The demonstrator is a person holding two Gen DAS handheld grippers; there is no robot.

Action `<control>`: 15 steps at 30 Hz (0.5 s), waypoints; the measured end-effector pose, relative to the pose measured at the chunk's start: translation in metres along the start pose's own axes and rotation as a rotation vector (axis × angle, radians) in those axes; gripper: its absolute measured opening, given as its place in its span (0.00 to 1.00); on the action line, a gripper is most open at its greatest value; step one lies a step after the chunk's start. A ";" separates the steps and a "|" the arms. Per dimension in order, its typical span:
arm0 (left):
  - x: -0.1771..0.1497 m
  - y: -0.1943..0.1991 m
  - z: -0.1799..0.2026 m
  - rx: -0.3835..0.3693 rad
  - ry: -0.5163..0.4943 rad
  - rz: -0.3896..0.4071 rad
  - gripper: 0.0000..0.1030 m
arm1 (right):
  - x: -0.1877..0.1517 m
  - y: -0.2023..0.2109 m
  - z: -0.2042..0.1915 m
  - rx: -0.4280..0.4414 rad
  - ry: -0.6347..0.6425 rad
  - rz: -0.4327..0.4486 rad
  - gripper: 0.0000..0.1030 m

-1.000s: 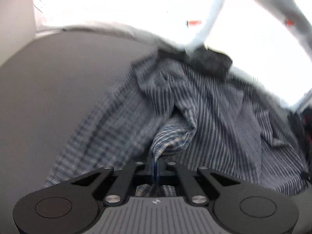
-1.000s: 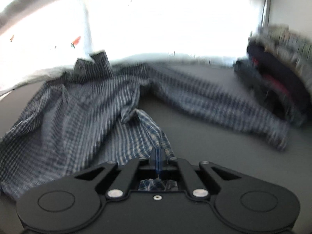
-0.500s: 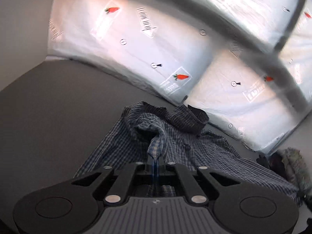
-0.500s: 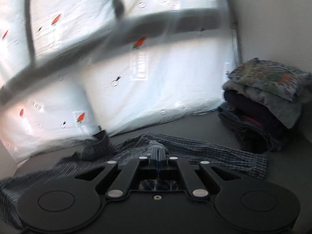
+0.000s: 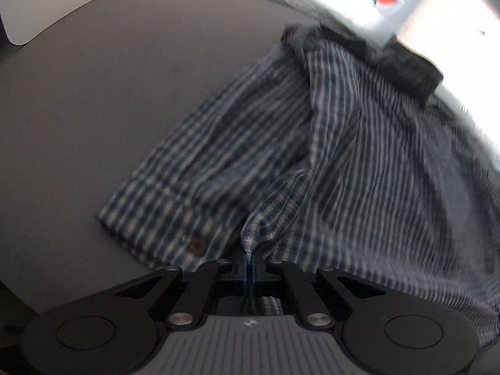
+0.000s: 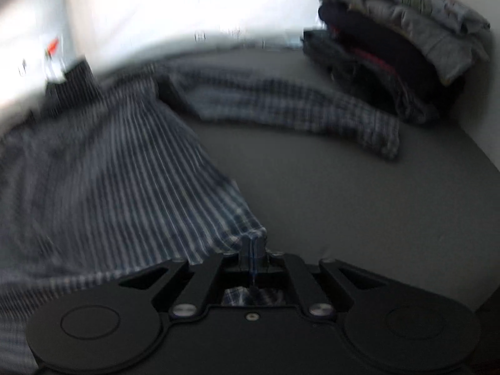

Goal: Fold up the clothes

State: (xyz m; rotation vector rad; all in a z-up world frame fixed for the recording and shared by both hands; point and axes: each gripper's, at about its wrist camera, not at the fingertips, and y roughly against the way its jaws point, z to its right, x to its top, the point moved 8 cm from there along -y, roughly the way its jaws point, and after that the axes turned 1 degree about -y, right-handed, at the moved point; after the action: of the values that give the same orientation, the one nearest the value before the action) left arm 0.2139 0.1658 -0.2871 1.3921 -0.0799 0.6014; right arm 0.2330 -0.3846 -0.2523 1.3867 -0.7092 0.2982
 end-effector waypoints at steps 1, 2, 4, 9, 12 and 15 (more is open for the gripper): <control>-0.001 -0.001 0.001 0.011 -0.007 -0.006 0.08 | -0.003 -0.002 -0.001 -0.012 0.014 -0.016 0.02; -0.001 -0.001 0.001 0.021 -0.016 -0.008 0.08 | -0.005 -0.002 -0.004 -0.015 0.032 -0.023 0.02; 0.001 0.002 0.004 0.033 -0.043 -0.007 0.16 | -0.003 0.002 -0.007 -0.029 0.070 -0.010 0.11; 0.006 0.014 0.013 0.038 -0.071 0.059 0.35 | 0.020 0.014 -0.019 -0.024 0.149 0.102 0.39; 0.011 0.026 0.024 0.013 -0.062 0.106 0.42 | 0.034 0.015 -0.033 0.010 0.181 0.156 0.53; 0.013 0.036 0.033 0.025 -0.062 0.150 0.53 | 0.040 0.010 -0.049 0.105 0.166 0.168 0.68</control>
State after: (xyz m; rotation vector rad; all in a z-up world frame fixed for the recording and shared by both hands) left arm 0.2192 0.1417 -0.2433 1.4376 -0.2293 0.6853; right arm 0.2710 -0.3443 -0.2209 1.3851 -0.6810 0.5837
